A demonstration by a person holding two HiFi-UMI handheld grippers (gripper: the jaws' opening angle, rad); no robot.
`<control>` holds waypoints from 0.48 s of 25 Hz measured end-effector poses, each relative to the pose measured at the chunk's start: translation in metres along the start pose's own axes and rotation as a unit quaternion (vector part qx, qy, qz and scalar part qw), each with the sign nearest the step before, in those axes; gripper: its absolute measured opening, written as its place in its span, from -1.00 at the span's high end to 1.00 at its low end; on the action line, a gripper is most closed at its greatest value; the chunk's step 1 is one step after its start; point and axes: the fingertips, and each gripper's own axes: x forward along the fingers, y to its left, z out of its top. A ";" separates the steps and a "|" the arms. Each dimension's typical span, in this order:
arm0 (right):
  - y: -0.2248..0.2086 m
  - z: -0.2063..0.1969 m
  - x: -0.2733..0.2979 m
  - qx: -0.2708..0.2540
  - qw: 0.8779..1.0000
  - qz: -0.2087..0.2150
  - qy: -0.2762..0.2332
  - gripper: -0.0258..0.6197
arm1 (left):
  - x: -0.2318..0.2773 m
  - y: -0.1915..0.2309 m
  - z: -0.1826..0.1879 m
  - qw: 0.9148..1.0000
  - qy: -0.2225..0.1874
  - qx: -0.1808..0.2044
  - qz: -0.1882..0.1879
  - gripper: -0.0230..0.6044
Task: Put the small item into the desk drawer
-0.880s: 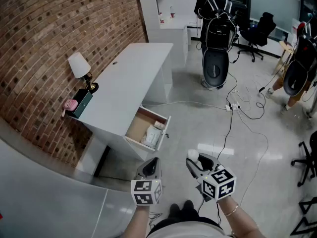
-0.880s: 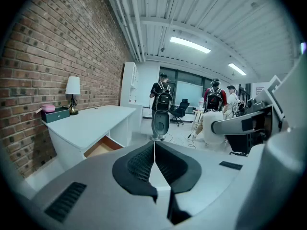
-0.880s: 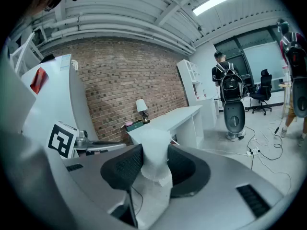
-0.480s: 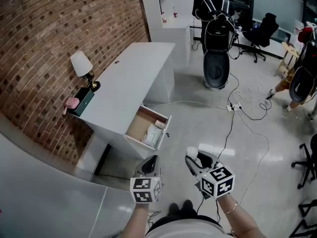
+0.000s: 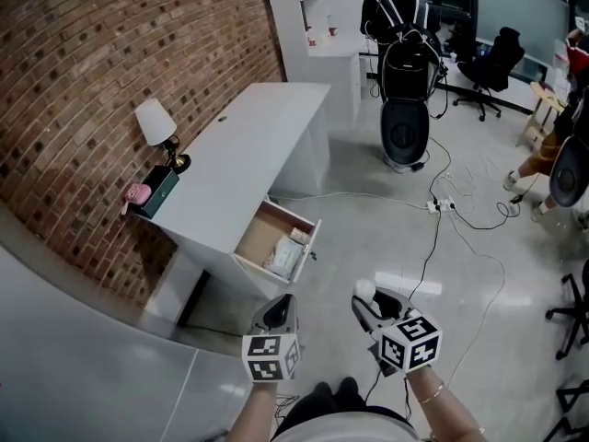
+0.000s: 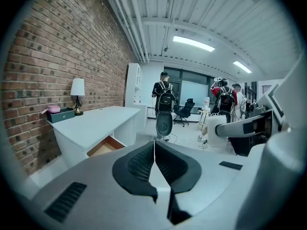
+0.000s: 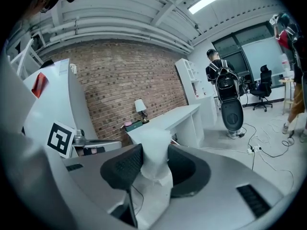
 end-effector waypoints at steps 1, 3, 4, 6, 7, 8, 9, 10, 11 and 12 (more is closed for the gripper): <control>-0.003 -0.001 0.000 0.001 1.000 0.001 0.002 0.40 | 0.001 0.000 0.000 1.000 0.000 -0.001 0.003 0.84; -0.007 -0.002 -0.001 0.000 1.000 0.003 0.006 0.40 | 0.002 -0.002 -0.001 1.000 0.000 -0.003 0.008 0.84; -0.009 -0.003 -0.002 0.000 1.000 0.004 0.008 0.40 | 0.003 -0.003 -0.001 1.000 0.000 -0.003 0.011 0.84; -0.013 -0.004 -0.002 -0.001 1.000 0.007 0.009 0.40 | 0.004 -0.005 -0.002 1.000 -0.001 -0.003 0.015 0.84; -0.014 -0.003 -0.002 0.000 1.000 0.009 0.008 0.40 | 0.005 -0.005 -0.002 1.000 -0.002 -0.002 0.017 0.84; -0.014 -0.002 -0.002 0.000 1.000 0.011 0.007 0.40 | 0.005 -0.005 0.000 1.000 -0.004 -0.001 0.019 0.84; -0.014 -0.001 0.000 -0.001 1.000 0.013 0.006 0.40 | 0.006 -0.005 0.002 1.000 -0.006 0.001 0.020 0.84; -0.013 0.001 0.001 -0.003 1.000 0.015 0.005 0.40 | 0.007 -0.003 0.005 1.000 -0.008 0.002 0.021 0.84; -0.013 0.002 0.004 -0.003 1.000 0.017 0.006 0.40 | 0.008 -0.002 0.007 1.000 -0.009 0.002 0.021 0.84; -0.012 0.004 0.006 -0.003 1.000 0.018 0.006 0.40 | 0.008 0.000 0.008 1.000 -0.009 0.003 0.023 0.84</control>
